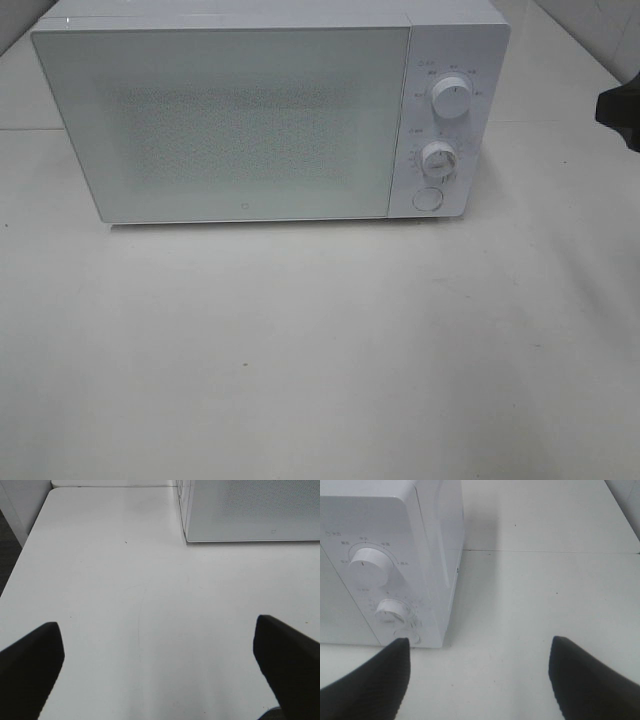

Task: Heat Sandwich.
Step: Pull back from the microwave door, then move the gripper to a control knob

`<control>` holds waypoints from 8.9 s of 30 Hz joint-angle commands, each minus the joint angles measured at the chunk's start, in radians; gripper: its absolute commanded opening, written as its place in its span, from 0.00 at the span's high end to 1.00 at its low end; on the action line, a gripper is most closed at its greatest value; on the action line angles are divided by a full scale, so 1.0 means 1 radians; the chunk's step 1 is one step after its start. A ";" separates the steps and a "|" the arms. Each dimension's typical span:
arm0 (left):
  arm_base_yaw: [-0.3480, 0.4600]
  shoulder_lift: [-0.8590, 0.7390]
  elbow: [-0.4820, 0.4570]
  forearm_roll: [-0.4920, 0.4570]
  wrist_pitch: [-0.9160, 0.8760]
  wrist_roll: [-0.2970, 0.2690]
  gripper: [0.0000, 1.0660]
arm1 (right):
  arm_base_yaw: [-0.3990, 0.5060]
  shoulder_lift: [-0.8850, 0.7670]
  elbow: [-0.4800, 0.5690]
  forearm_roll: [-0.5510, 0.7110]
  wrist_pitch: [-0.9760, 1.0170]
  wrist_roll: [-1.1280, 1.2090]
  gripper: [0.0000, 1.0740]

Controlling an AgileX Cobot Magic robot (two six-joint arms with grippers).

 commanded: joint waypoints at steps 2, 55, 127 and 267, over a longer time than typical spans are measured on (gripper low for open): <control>-0.004 -0.028 0.006 -0.002 -0.010 0.001 0.08 | -0.008 0.043 -0.004 0.002 -0.106 0.006 0.31; -0.004 -0.028 0.006 -0.002 -0.010 0.001 0.08 | 0.696 0.589 0.201 0.950 -1.274 -0.417 0.28; -0.004 -0.028 0.006 -0.002 -0.010 0.002 0.08 | 0.512 0.991 -0.192 0.788 -1.188 -0.347 0.29; -0.004 -0.028 0.006 -0.002 -0.010 0.002 0.08 | 0.553 0.985 -0.197 0.863 -1.269 1.401 0.78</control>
